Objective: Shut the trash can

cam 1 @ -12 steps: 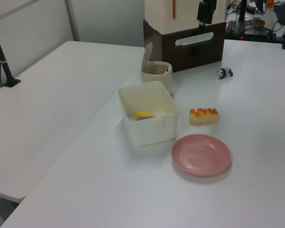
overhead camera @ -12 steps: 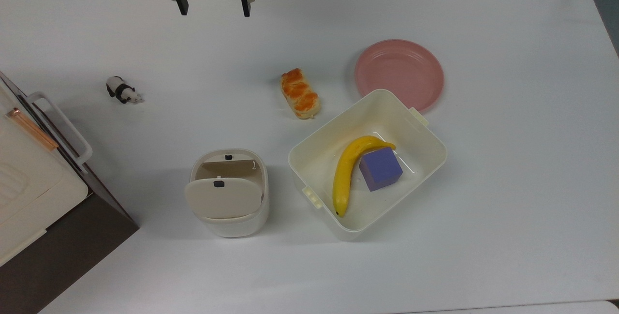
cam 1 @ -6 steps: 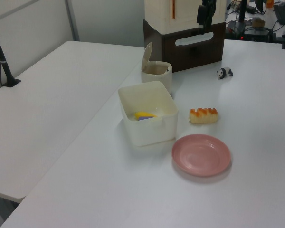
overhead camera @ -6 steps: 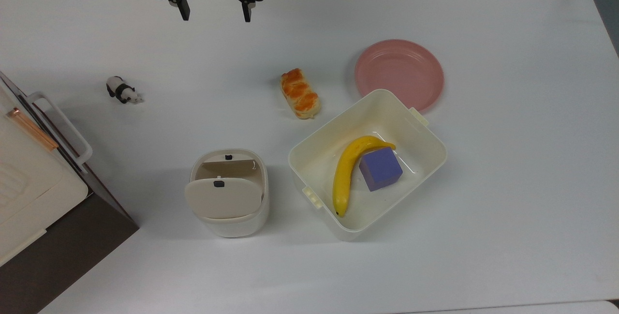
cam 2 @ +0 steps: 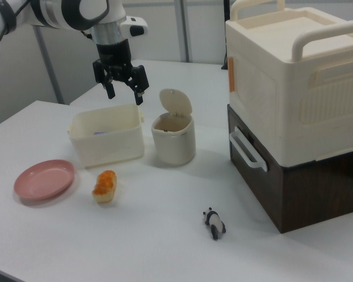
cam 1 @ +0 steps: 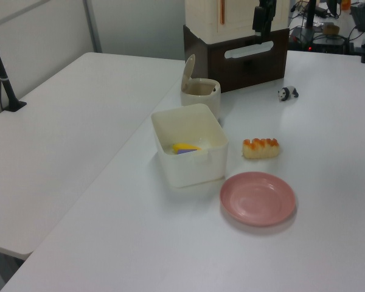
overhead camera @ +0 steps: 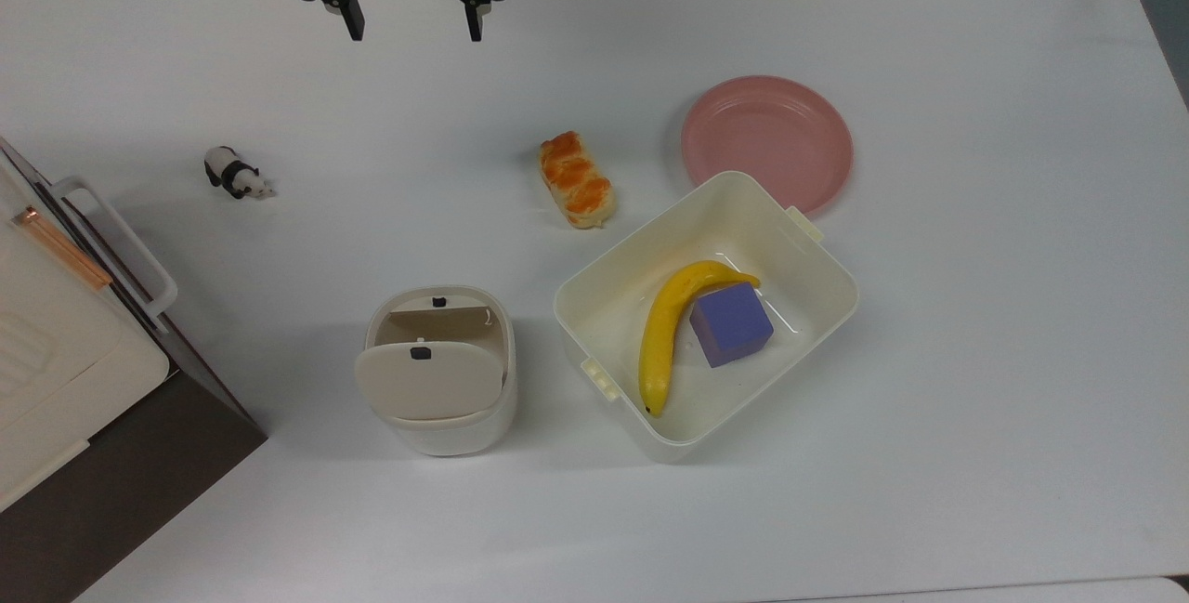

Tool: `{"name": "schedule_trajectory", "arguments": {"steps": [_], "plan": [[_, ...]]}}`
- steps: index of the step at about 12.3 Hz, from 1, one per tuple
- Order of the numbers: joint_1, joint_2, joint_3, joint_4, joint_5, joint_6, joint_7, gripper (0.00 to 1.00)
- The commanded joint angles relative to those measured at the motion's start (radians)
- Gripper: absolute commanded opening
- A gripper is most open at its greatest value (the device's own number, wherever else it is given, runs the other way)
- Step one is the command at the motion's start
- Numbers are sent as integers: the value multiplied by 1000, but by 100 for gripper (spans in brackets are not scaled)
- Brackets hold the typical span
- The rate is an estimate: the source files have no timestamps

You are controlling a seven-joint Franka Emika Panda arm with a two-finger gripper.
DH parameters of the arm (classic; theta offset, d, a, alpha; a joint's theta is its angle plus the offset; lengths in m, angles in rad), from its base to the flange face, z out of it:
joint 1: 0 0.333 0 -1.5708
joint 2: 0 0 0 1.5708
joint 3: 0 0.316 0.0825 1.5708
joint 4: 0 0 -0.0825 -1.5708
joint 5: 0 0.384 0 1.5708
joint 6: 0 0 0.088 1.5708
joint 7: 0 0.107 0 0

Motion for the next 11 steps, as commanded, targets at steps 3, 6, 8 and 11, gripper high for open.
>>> {"name": "schedule_trajectory", "arguments": {"steps": [3, 6, 8, 11], "plan": [[21, -9, -21, -33, -7, 127, -6, 49], [24, 70, -18, 14, -19, 204, -1, 0], [23, 168, -18, 134, -24, 248, 78, 0], [23, 303, -15, 260, -64, 371, 246, 0]]}}
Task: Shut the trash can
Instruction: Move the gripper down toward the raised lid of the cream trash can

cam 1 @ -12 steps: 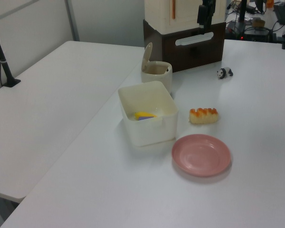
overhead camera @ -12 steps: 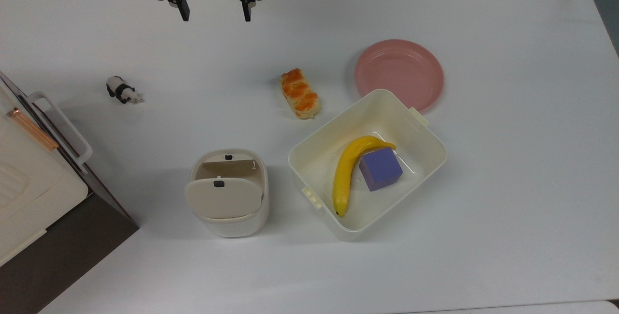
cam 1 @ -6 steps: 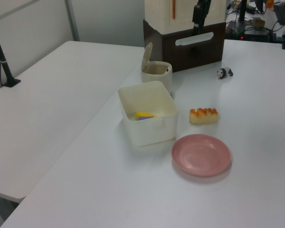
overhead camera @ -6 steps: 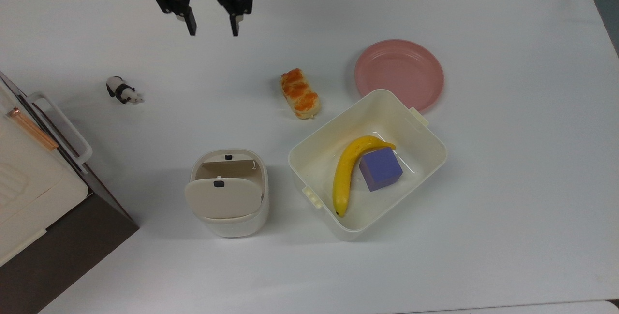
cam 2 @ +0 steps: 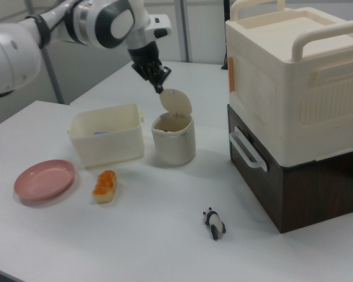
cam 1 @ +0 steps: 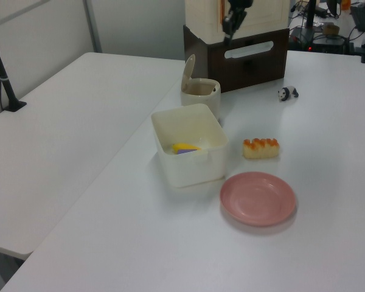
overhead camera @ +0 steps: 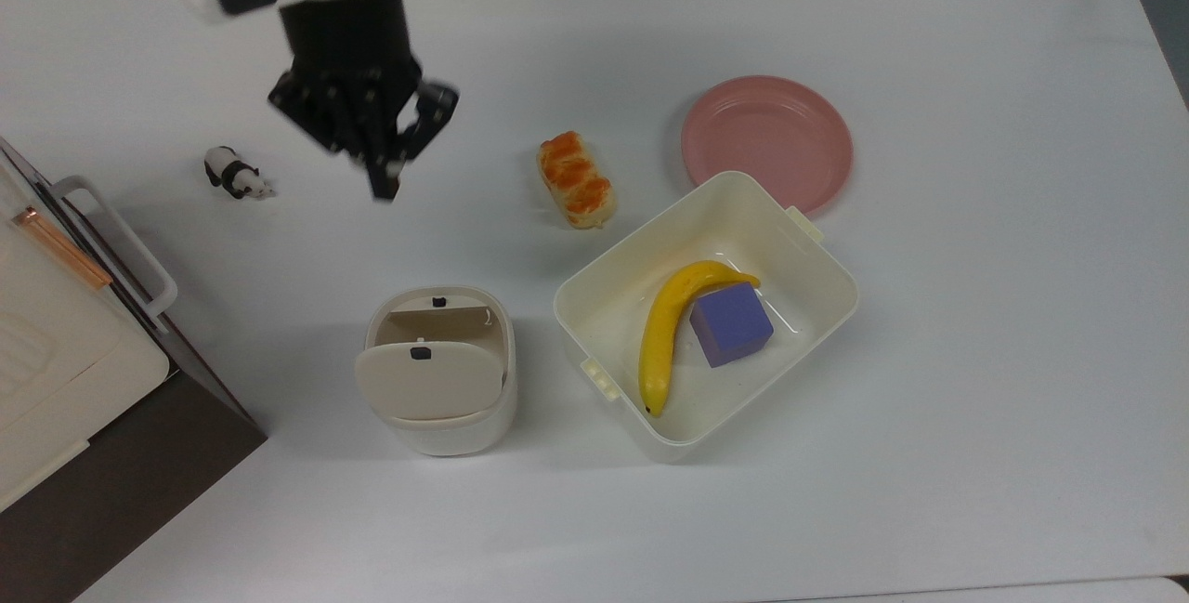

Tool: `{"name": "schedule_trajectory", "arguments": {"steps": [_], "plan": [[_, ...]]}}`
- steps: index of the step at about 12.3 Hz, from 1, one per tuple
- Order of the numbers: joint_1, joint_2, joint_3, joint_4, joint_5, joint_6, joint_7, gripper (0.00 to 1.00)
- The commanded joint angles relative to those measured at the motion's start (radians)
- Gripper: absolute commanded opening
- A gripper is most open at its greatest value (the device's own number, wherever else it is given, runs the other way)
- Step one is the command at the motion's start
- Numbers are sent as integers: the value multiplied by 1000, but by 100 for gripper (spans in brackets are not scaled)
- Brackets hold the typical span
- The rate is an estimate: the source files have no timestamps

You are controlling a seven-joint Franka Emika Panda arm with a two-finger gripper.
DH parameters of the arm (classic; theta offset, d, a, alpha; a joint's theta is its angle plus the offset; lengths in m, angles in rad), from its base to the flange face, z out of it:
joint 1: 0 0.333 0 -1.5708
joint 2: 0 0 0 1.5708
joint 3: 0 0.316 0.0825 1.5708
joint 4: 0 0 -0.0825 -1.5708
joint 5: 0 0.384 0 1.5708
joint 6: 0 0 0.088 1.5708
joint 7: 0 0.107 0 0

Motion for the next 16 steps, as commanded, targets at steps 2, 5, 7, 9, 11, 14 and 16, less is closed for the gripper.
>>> {"name": "schedule_trajectory", "arguments": {"steps": [2, 5, 7, 9, 11, 14, 16], "plan": [[32, 169, -11, 191, -50, 72, 209, 0], [36, 174, -10, 199, -48, 86, 323, 0], [57, 175, -8, 206, -51, 149, 378, 0], [81, 201, -10, 218, -86, 198, 455, 0], [106, 276, -22, 300, -142, 207, 530, 0], [111, 319, -33, 331, -154, 224, 563, 0], [114, 319, -33, 330, -168, 229, 561, 0]]}}
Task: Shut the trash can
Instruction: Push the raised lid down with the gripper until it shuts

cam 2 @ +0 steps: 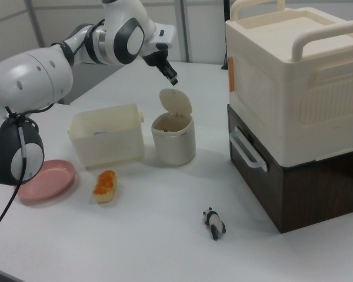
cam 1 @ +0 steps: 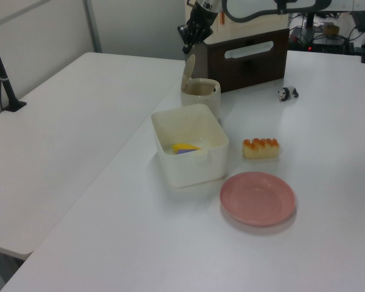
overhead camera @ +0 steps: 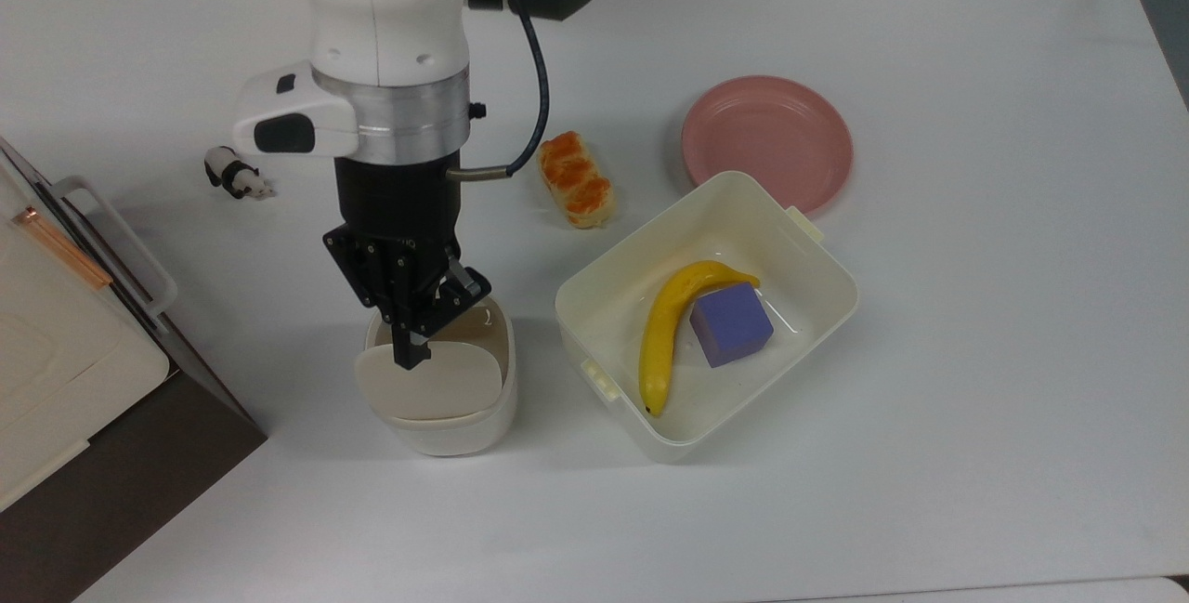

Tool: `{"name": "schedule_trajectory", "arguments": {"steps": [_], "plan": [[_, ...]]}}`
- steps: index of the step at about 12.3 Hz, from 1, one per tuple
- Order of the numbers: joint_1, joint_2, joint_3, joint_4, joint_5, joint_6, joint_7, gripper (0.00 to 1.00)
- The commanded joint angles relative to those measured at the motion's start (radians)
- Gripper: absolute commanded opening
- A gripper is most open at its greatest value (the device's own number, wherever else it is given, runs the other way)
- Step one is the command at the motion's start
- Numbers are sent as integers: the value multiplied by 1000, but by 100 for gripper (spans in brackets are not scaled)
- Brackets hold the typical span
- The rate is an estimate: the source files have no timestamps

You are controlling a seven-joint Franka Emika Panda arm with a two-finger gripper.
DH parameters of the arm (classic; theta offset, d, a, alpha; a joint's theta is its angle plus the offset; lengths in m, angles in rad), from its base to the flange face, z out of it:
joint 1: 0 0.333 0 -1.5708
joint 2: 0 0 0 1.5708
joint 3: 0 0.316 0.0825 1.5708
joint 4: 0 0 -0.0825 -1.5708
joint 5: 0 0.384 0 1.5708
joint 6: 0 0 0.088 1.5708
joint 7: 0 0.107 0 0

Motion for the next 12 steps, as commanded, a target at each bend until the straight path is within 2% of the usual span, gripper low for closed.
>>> {"name": "schedule_trajectory", "arguments": {"steps": [1, 5, 10, 12], "plan": [[22, 17, -24, 28, -44, 10, 27, 0], [24, 15, -15, -1, -111, -1, 7, 0], [35, 12, -10, -27, -133, -10, -22, 0], [36, 8, -9, -27, -130, -70, -79, 0]]}}
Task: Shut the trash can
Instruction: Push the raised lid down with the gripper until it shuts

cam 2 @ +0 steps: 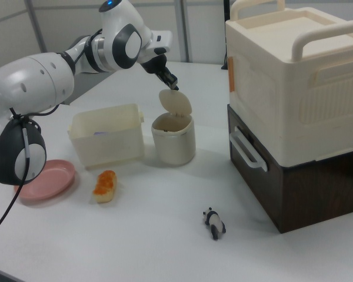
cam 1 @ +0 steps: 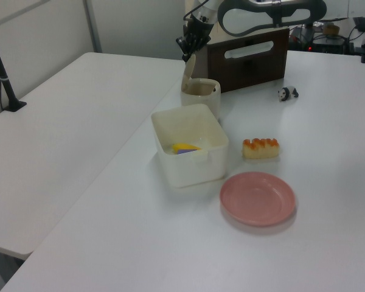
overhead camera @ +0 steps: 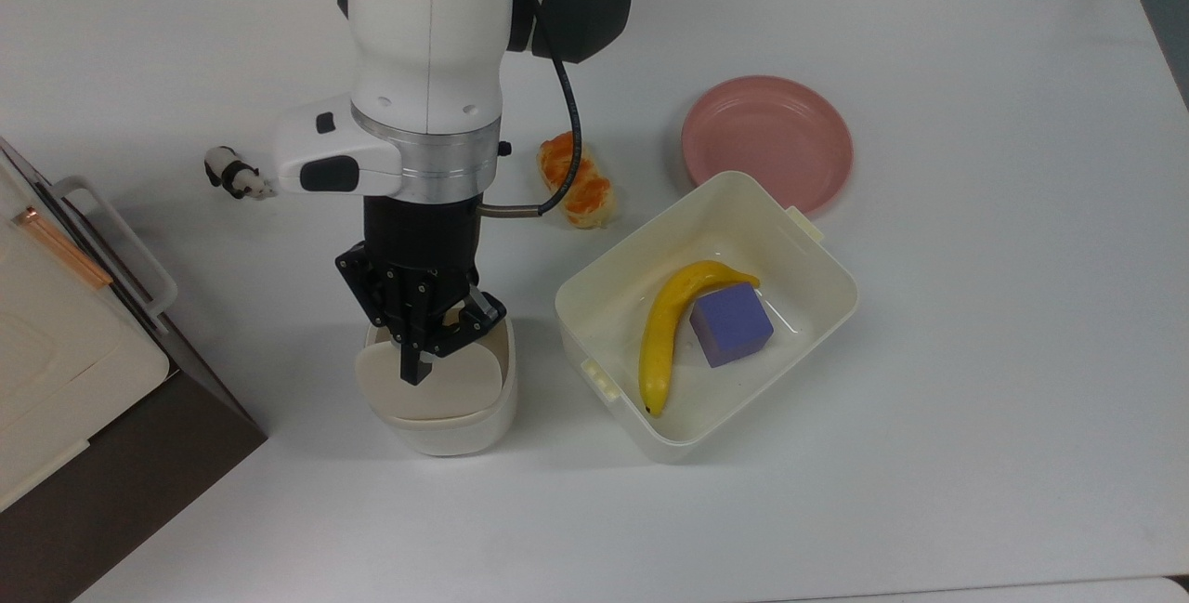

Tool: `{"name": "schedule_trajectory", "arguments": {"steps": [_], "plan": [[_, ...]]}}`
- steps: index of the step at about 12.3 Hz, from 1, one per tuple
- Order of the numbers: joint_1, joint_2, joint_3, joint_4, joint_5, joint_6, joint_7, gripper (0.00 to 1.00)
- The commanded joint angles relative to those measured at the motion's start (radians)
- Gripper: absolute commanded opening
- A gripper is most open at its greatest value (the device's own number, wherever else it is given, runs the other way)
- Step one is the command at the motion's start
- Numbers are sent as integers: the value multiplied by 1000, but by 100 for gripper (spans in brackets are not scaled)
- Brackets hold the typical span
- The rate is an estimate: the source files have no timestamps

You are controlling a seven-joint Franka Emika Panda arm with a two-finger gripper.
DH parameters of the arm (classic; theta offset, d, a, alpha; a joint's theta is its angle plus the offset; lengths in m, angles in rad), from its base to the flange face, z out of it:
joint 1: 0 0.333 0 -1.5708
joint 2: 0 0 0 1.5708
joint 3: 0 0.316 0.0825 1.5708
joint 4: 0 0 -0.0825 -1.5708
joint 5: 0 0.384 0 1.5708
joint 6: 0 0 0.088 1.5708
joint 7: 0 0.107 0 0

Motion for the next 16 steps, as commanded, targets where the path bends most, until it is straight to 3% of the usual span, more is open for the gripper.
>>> {"name": "schedule_trajectory", "arguments": {"steps": [1, 7, 16], "plan": [[10, -33, -7, -27, -11, -102, -85, 0], [7, -83, -2, -76, -10, -200, -194, 0], [10, -152, -4, -247, -22, -200, -298, 0]]}}
